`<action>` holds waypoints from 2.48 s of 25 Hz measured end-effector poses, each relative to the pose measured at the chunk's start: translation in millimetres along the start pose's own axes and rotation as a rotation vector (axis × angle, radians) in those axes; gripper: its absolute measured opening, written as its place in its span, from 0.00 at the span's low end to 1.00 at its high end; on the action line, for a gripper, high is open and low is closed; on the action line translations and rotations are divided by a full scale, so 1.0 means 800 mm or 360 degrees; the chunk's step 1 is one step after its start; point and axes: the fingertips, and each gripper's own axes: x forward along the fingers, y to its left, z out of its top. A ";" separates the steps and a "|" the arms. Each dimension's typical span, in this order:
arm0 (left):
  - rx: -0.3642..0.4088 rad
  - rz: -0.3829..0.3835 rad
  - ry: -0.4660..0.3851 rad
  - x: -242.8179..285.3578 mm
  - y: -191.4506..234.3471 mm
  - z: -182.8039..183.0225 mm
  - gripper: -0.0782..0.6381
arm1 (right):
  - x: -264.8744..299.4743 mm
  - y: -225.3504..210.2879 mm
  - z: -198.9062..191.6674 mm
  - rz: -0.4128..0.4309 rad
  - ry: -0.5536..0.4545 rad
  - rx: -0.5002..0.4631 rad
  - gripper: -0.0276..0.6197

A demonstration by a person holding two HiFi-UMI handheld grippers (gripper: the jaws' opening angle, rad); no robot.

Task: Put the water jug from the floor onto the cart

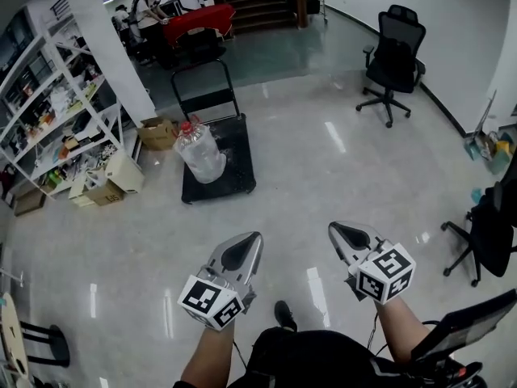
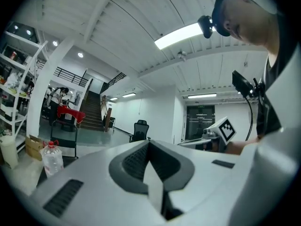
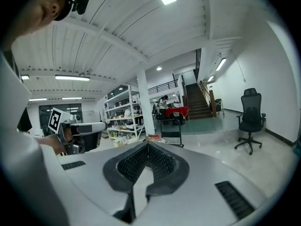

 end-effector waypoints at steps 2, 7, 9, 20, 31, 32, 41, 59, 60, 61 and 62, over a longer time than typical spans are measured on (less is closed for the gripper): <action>-0.0001 0.0018 0.0002 -0.011 -0.036 -0.001 0.11 | -0.038 -0.002 -0.012 -0.0014 -0.0011 0.0018 0.05; 0.0020 0.0043 0.0006 -0.029 -0.157 -0.021 0.11 | -0.157 -0.002 -0.054 0.0013 -0.0019 0.0029 0.05; 0.0018 0.0050 0.0024 -0.038 -0.203 -0.030 0.11 | -0.200 0.000 -0.066 0.0025 -0.0024 0.0022 0.05; 0.0048 0.0079 0.0131 -0.112 -0.327 -0.037 0.11 | -0.310 0.051 -0.070 0.0083 -0.0081 0.0011 0.05; -0.0028 0.0073 0.0066 -0.244 -0.359 -0.065 0.11 | -0.334 0.172 -0.097 0.0073 -0.0048 -0.0054 0.05; -0.0039 0.0065 0.0058 -0.261 -0.363 -0.072 0.11 | -0.340 0.187 -0.103 0.0061 -0.0053 -0.0063 0.05; -0.0080 -0.0069 0.0028 -0.411 -0.372 -0.084 0.11 | -0.387 0.364 -0.118 -0.0017 -0.0048 -0.0086 0.05; 0.0018 0.0010 -0.0025 -0.506 -0.485 -0.061 0.11 | -0.552 0.428 -0.133 -0.0030 -0.0126 -0.0102 0.05; 0.0014 0.0018 -0.0026 -0.504 -0.495 -0.059 0.11 | -0.561 0.425 -0.129 -0.0018 -0.0133 -0.0112 0.05; 0.0017 0.0023 -0.0027 -0.501 -0.508 -0.057 0.11 | -0.571 0.420 -0.125 -0.0008 -0.0142 -0.0129 0.05; 0.0028 0.0027 -0.0027 -0.496 -0.523 -0.057 0.11 | -0.583 0.412 -0.122 -0.0005 -0.0150 -0.0146 0.05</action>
